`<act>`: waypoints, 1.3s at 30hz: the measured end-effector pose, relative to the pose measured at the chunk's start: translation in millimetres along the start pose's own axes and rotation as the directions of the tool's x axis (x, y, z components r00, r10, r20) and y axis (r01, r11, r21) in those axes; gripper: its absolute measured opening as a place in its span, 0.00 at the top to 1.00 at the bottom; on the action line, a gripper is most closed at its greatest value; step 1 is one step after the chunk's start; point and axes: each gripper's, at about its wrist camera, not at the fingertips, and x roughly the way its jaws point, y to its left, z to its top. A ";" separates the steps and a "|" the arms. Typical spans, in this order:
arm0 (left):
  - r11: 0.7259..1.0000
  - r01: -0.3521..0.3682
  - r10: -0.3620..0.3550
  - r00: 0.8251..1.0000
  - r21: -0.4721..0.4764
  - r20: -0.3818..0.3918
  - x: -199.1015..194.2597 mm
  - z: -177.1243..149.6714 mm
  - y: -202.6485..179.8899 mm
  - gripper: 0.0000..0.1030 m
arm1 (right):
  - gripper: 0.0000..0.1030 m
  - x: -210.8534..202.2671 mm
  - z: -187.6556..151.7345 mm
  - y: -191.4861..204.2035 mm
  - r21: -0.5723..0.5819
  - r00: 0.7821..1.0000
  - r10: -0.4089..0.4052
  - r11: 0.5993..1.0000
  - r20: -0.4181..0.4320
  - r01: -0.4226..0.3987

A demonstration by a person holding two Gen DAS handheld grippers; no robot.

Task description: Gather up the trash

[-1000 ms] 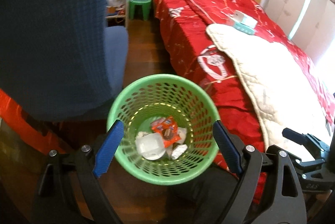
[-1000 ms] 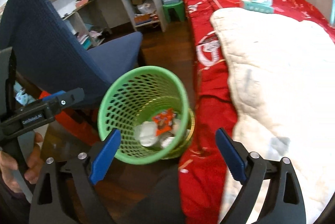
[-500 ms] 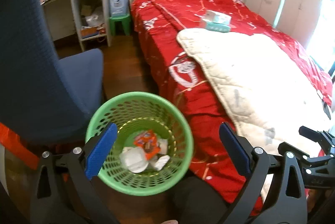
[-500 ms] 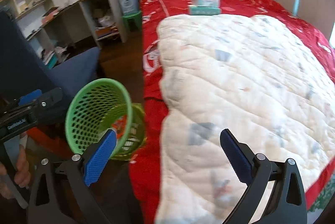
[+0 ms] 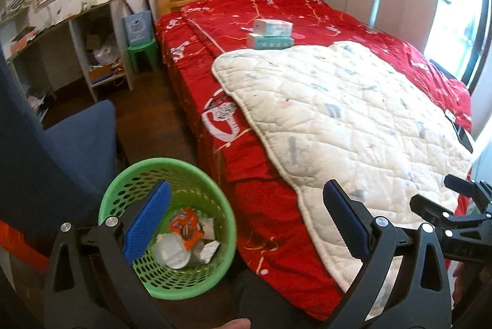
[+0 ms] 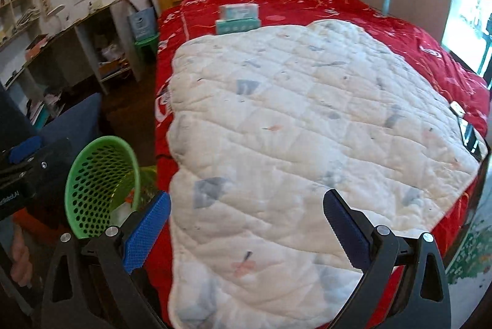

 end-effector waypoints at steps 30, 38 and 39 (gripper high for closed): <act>0.995 0.053 -0.053 0.999 0.083 0.000 -5.9 0.2 -49.9 0.05 | 0.07 -30.2 -7.4 -45.8 0.070 0.995 -0.077 0.995 0.057 0.073; 0.994 0.069 -0.069 0.998 0.085 0.002 -9.5 -2.0 -57.0 0.05 | 0.07 -37.0 -11.0 -47.9 0.072 0.993 -0.091 0.994 0.069 0.086; 0.994 0.070 -0.071 0.997 0.085 0.003 -10.3 -2.1 -57.7 0.05 | 0.07 -38.5 -11.4 -48.2 0.076 0.993 -0.092 0.993 0.071 0.087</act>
